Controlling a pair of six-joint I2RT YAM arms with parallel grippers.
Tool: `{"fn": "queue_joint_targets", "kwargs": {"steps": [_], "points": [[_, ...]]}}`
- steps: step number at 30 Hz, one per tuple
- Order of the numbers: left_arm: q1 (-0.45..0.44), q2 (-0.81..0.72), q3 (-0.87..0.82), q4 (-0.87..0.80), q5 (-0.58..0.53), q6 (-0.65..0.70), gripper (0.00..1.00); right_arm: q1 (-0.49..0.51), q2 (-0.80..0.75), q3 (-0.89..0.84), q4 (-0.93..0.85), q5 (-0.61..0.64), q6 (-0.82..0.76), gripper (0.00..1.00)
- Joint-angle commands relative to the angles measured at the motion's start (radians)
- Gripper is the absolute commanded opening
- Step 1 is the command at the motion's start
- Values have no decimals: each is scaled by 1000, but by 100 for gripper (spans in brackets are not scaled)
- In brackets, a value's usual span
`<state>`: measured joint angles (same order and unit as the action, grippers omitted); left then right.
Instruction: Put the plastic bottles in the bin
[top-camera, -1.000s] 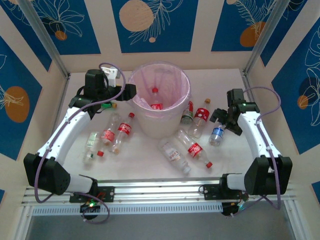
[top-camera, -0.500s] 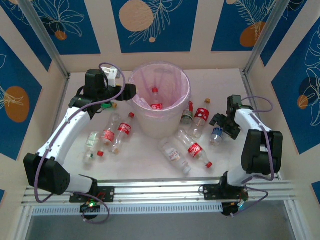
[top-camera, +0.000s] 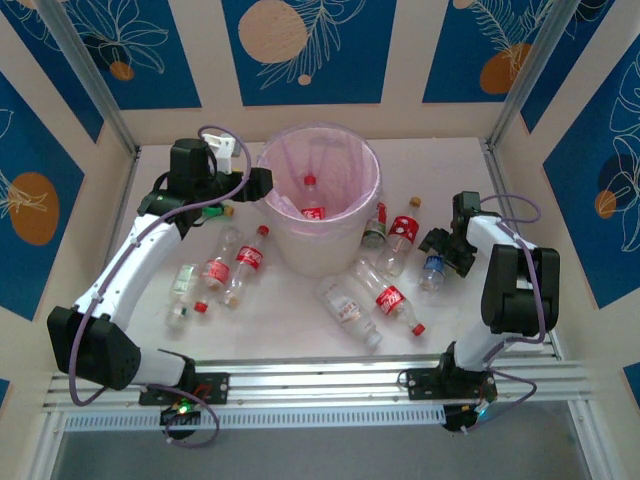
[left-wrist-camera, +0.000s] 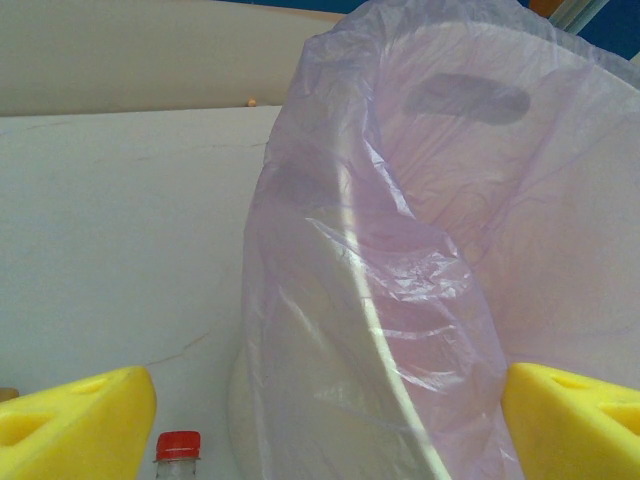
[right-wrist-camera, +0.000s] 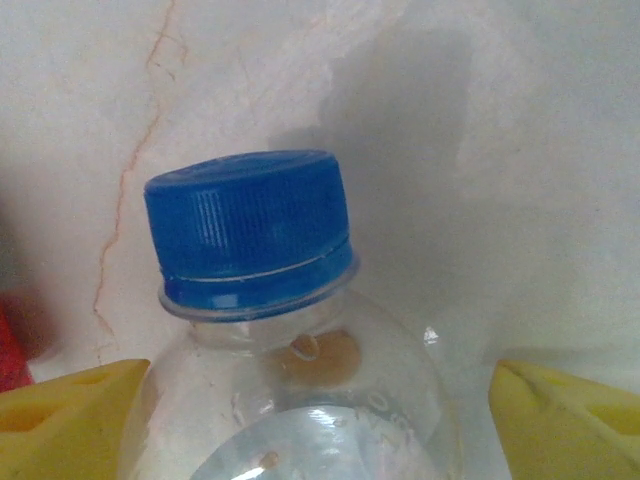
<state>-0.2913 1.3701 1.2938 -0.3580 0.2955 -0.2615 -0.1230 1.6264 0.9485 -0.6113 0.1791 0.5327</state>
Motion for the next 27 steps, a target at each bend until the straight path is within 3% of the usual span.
{"fn": "queue_joint_targets", "kwargs": {"steps": [1,14,21,24,27], "points": [[-2,24,-36,-105,-27,30,89,-3,-1,-14,-3,-9,3,81],[-2,21,-35,-106,-30,31,89,-10,-64,6,-54,11,2,60],[-2,21,-35,-107,-32,30,89,-9,-162,56,-140,13,-16,59],[-2,23,-35,-107,-29,30,89,-3,-247,104,-183,-30,-23,60],[-2,23,-36,-104,-27,28,89,-3,-329,179,-202,-162,-26,59]]}}
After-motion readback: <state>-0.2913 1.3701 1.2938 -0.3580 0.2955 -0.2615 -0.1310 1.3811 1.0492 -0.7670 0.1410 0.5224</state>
